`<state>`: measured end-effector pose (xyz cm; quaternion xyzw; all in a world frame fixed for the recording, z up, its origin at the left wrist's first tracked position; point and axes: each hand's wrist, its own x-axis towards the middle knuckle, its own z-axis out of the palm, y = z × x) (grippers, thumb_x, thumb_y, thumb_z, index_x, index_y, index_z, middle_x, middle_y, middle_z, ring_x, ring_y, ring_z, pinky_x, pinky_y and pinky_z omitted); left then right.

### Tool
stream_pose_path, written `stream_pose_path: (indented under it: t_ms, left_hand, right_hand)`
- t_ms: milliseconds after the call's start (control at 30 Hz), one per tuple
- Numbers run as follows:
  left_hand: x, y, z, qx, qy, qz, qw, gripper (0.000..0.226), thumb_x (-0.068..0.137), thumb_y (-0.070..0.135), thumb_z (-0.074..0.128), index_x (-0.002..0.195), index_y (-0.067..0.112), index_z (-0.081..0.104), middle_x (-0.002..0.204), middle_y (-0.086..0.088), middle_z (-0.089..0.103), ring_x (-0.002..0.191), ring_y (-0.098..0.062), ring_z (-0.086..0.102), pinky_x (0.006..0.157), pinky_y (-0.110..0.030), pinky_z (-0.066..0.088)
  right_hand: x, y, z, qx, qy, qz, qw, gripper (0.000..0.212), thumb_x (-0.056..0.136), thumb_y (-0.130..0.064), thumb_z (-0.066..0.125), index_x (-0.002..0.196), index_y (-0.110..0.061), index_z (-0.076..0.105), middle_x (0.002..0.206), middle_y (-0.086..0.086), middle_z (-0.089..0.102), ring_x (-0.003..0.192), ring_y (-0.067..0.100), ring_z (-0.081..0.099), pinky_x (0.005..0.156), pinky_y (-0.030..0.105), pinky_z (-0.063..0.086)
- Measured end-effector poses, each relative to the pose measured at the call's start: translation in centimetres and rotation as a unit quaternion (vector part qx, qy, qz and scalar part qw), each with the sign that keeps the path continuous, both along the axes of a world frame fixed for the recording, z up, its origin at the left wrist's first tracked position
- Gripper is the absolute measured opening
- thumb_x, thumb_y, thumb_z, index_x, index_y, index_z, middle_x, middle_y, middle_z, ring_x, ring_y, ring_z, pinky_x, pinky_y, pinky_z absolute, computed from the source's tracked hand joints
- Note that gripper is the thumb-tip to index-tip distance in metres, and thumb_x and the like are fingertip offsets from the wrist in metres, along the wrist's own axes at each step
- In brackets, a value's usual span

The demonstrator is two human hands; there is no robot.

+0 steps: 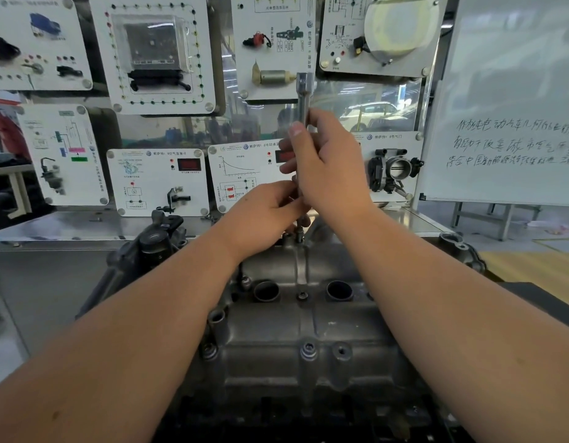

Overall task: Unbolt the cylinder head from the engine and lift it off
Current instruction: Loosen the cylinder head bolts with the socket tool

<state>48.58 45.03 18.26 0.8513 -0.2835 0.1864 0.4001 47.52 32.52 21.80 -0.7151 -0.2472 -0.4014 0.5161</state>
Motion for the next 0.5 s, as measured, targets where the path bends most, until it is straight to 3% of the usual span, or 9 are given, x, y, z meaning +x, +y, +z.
stream_pose_path:
  t_ms: [67, 133, 200, 267, 333, 400, 500]
  left_hand:
    - [-0.14, -0.05, 0.09, -0.003, -0.003, -0.008, 1.000, 0.028, 0.100, 0.037, 0.059, 0.101, 0.010, 0.066, 0.092, -0.014, 0.073, 0.084, -0.033, 0.070, 0.083, -0.056, 0.055]
    - [-0.15, -0.18, 0.09, -0.015, 0.007, -0.017, 1.000, 0.038, 0.095, 0.041, 0.060, 0.105, 0.005, 0.065, 0.093, -0.016, 0.072, 0.086, -0.037, 0.069, 0.082, -0.056, 0.055]
    - [0.03, -0.21, 0.00, -0.016, 0.020, -0.024, 0.999, 0.033, 0.096, 0.044, 0.056, 0.104, 0.013, 0.066, 0.089, -0.007, 0.074, 0.085, -0.029, 0.072, 0.072, -0.044, 0.057]
    - [0.15, -0.07, -0.18, -0.028, 0.034, -0.023, 0.999, 0.019, 0.102, 0.040, 0.051, 0.096, 0.030, 0.065, 0.086, 0.007, 0.075, 0.078, -0.013, 0.072, 0.060, -0.021, 0.051]
    - [0.17, 0.10, -0.17, -0.032, 0.038, -0.021, 0.999, 0.020, 0.103, 0.038, 0.051, 0.090, 0.035, 0.065, 0.085, 0.015, 0.074, 0.072, -0.007, 0.070, 0.053, -0.013, 0.046]
    - [0.23, 0.11, -0.11, -0.024, 0.036, -0.017, 0.999, 0.017, 0.100, 0.041, 0.054, 0.088, 0.037, 0.065, 0.084, 0.014, 0.075, 0.073, -0.012, 0.072, 0.054, -0.018, 0.050]
    - [0.29, -0.01, -0.08, -0.029, 0.033, -0.025, 0.999, 0.025, 0.093, 0.048, 0.055, 0.099, 0.027, 0.068, 0.088, 0.000, 0.075, 0.082, -0.021, 0.073, 0.074, -0.039, 0.059]
  right_hand:
    - [-0.04, 0.05, -0.03, 0.002, -0.005, -0.010, 1.000, 0.018, 0.099, -0.031, 0.061, 0.111, -0.018, 0.064, 0.089, -0.006, 0.072, 0.075, 0.014, 0.072, 0.076, 0.045, 0.059]
    - [0.01, 0.02, 0.01, -0.004, -0.013, -0.036, 0.999, 0.020, 0.097, -0.030, 0.064, 0.102, -0.011, 0.068, 0.085, 0.000, 0.072, 0.076, 0.019, 0.071, 0.075, 0.046, 0.058]
    - [0.29, -0.05, 0.07, -0.003, -0.005, -0.040, 0.999, 0.024, 0.099, -0.027, 0.060, 0.089, -0.006, 0.065, 0.078, 0.003, 0.072, 0.070, 0.014, 0.071, 0.070, 0.044, 0.059]
    - [0.41, -0.04, 0.11, -0.003, 0.012, -0.018, 1.000, 0.024, 0.102, -0.024, 0.053, 0.085, -0.010, 0.062, 0.078, -0.004, 0.072, 0.065, 0.007, 0.071, 0.066, 0.040, 0.060]
    - [0.38, 0.00, 0.06, -0.016, 0.014, -0.006, 1.000, 0.022, 0.104, -0.025, 0.048, 0.106, -0.010, 0.064, 0.083, -0.006, 0.072, 0.065, 0.005, 0.071, 0.068, 0.039, 0.060]
    - [0.20, 0.04, -0.02, -0.011, 0.017, 0.004, 1.000, 0.036, 0.103, -0.030, 0.051, 0.135, -0.014, 0.054, 0.086, -0.004, 0.073, 0.069, 0.008, 0.071, 0.073, 0.039, 0.061]
    - [0.15, -0.02, -0.06, 0.008, 0.000, -0.008, 1.000, 0.029, 0.098, -0.031, 0.062, 0.124, -0.020, 0.058, 0.085, -0.003, 0.073, 0.074, 0.013, 0.072, 0.078, 0.045, 0.060]
